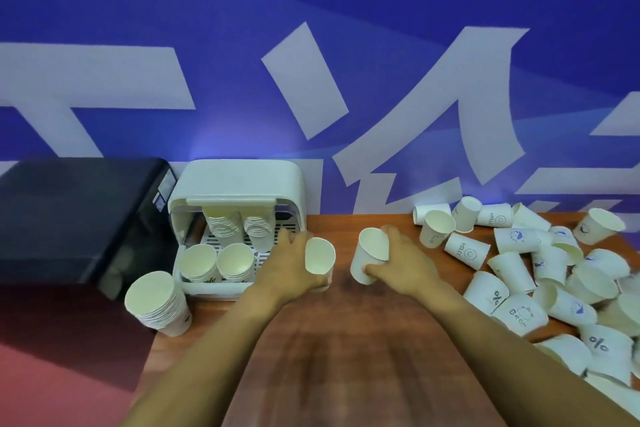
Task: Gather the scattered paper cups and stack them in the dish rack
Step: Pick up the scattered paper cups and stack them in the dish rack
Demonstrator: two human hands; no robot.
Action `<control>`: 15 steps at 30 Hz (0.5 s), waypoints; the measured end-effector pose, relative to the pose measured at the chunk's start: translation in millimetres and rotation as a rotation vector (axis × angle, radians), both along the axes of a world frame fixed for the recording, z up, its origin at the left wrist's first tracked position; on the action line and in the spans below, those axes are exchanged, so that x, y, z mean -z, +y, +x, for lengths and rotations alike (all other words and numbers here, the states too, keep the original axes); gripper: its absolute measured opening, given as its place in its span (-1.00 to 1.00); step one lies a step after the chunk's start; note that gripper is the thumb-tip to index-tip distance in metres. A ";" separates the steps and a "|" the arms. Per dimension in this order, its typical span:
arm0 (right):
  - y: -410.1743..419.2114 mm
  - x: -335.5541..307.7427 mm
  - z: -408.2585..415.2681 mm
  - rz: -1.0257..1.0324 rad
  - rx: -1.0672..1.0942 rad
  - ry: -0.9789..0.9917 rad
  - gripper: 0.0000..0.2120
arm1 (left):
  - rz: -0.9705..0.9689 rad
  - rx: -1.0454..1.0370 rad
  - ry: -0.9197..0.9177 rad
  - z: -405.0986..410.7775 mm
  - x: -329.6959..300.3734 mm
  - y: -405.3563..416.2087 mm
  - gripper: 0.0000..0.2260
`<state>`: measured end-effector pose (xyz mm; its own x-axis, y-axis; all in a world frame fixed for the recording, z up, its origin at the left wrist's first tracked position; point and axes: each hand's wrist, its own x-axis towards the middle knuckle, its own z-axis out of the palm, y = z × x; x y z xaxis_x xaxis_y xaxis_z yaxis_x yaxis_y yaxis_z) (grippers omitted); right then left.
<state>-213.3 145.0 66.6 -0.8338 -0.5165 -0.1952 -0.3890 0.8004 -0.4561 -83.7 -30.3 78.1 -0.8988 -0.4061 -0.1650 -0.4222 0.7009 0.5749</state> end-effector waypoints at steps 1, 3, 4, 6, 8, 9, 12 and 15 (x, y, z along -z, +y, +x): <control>-6.6 -0.9 7.3 0.005 -0.003 0.000 -0.29 | -0.003 0.002 0.003 5.8 -0.5 -7.0 -0.29; -20.0 -2.6 20.5 0.013 -0.004 -0.004 -0.27 | 0.005 0.005 0.010 17.6 -0.7 -21.6 -0.31; -26.9 -4.0 26.8 0.020 -0.002 -0.005 -0.26 | 0.015 0.007 0.010 23.8 0.1 -29.4 -0.31; -41.0 -6.6 38.8 0.031 0.005 0.001 -0.25 | 0.041 0.013 0.010 37.1 1.0 -45.4 -0.28; -55.7 -8.7 49.9 0.024 0.010 0.007 -0.25 | 0.049 0.010 0.019 50.4 1.3 -61.7 -0.25; -63.6 -9.9 55.1 0.017 0.011 0.008 -0.26 | 0.046 0.007 0.024 56.4 0.7 -70.2 -0.24; -88.7 -13.5 71.7 0.014 0.002 0.000 -0.28 | 0.024 -0.003 0.038 71.1 -3.4 -97.0 -0.21; -113.0 -15.3 88.2 0.006 -0.005 -0.004 -0.30 | 0.023 -0.010 0.043 82.2 -8.1 -124.6 -0.17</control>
